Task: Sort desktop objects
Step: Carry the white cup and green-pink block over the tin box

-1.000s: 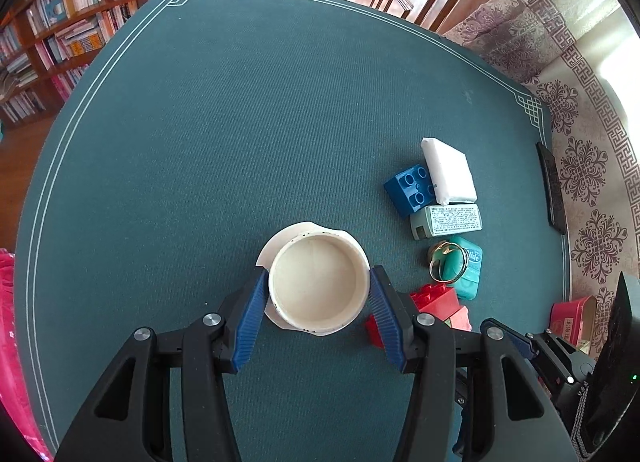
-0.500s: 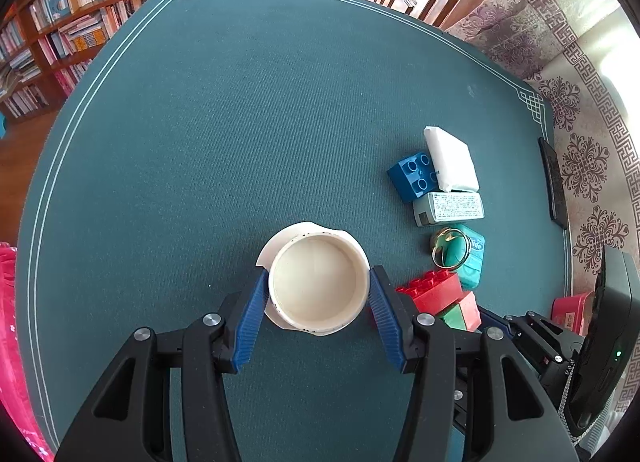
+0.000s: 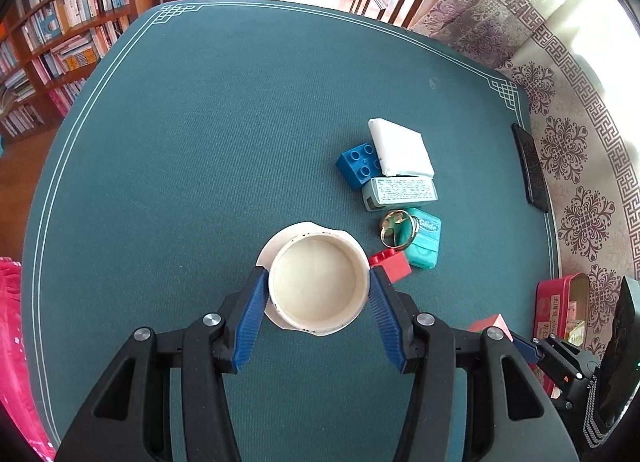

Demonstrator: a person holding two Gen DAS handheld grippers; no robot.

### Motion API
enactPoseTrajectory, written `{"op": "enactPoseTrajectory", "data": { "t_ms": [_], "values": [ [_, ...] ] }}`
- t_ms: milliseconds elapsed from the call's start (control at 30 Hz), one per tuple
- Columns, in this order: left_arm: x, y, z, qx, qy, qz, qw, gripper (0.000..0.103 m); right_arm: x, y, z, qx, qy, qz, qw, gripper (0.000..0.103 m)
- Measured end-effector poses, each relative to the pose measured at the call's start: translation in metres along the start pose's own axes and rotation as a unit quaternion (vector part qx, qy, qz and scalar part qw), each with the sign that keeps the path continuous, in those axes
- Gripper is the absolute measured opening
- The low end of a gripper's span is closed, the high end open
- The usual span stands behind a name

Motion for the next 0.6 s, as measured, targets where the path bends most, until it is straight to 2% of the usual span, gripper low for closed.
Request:
{"op": "enactPoseTrajectory", "data": {
  "t_ms": [200,600],
  "values": [
    [-0.015,0.024,-0.02,-0.002,0.01,0.015,0.9998,0.054,-0.03,0.01,-0.035,-0.001,0.021,0.018,1.0,0.048],
    [-0.051,0.095,-0.06,-0.015,0.029,0.059,0.9977,0.054,-0.081,0.06,-0.106,-0.017,0.069,0.057,0.996,0.048]
  ]
}}
Point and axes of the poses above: each gripper's, at about its wrist camera, not at the fingertips, and z roughly the way its jaws point, y to its right, x to its top, the point moved 1 cm from there along z, roughly the way its jaws point, and after that the axes turned 12 degrees about x, right-handed, at the moved point
